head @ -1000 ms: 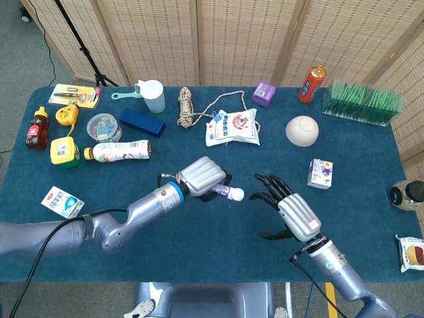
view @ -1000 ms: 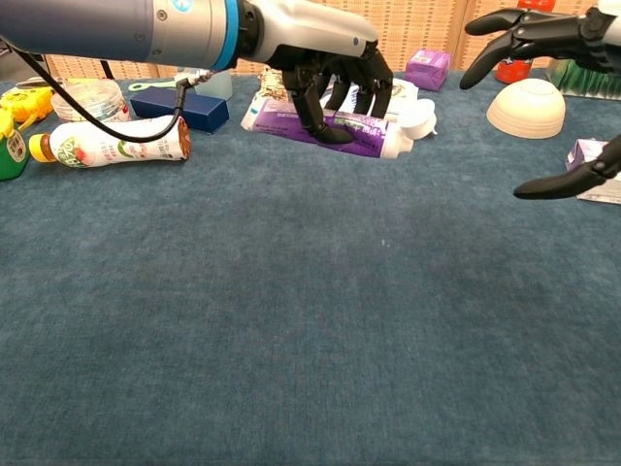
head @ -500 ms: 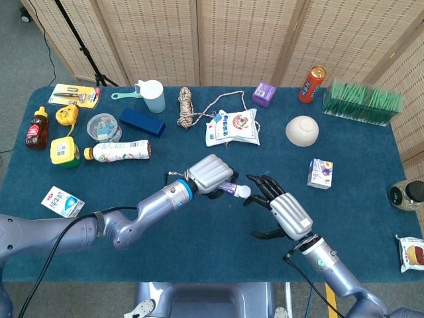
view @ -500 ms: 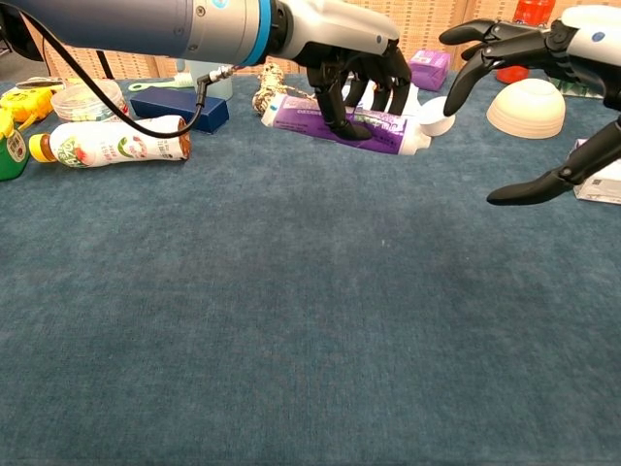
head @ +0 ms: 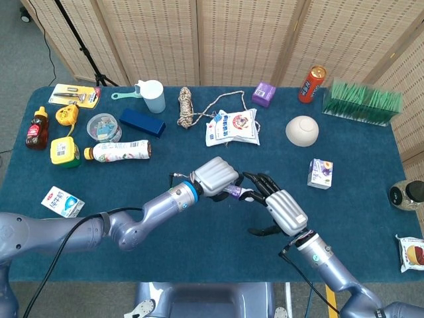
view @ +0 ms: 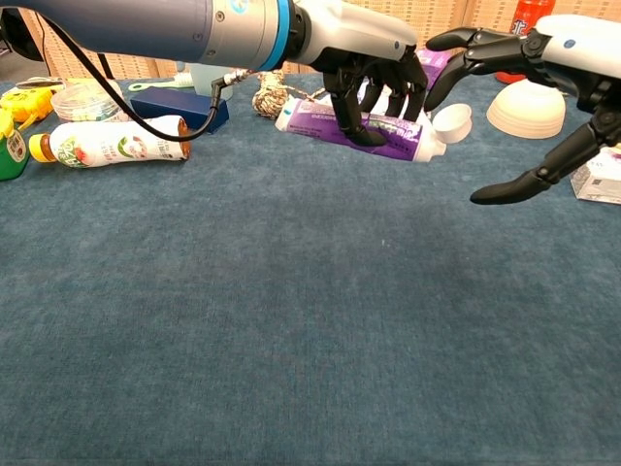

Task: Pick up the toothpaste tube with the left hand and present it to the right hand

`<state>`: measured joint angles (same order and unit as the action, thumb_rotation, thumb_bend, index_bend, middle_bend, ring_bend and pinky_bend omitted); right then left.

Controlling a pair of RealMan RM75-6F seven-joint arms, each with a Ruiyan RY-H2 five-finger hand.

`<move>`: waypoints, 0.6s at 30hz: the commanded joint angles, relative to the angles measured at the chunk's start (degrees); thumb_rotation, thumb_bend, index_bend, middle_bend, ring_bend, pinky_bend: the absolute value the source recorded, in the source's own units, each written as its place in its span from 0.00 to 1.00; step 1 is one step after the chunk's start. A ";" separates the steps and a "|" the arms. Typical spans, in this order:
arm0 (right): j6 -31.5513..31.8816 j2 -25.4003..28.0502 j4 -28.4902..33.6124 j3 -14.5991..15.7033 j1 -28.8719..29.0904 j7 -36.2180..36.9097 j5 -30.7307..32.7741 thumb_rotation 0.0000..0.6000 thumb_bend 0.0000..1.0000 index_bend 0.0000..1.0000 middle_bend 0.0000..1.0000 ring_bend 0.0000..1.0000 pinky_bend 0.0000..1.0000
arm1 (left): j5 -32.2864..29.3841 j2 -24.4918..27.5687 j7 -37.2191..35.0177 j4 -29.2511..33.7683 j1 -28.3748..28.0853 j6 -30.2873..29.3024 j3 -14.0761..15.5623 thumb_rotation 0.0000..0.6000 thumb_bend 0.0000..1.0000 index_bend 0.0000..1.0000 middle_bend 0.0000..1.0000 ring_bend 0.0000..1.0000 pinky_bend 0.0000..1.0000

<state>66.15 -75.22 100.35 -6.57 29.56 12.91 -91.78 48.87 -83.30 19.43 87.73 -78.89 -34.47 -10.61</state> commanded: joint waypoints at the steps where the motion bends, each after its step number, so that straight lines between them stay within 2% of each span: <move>1: -0.34 -0.09 -0.15 -0.03 0.30 -0.02 0.46 1.00 0.00 0.30 0.01 0.00 0.00 | 0.07 -0.08 -0.07 -0.09 -0.13 0.00 0.24 1.00 0.59 0.60 0.48 0.51 0.56; 18: -1.65 -0.51 -1.64 0.40 1.19 -0.82 3.04 1.00 0.00 0.30 0.01 0.00 0.00 | 1.99 0.53 -2.06 0.28 0.96 -1.44 0.82 1.00 0.59 0.61 0.49 0.52 0.56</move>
<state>64.53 -75.73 98.74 -6.20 30.74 12.10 -88.78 50.78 -82.83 17.44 87.97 -78.01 -35.85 -9.84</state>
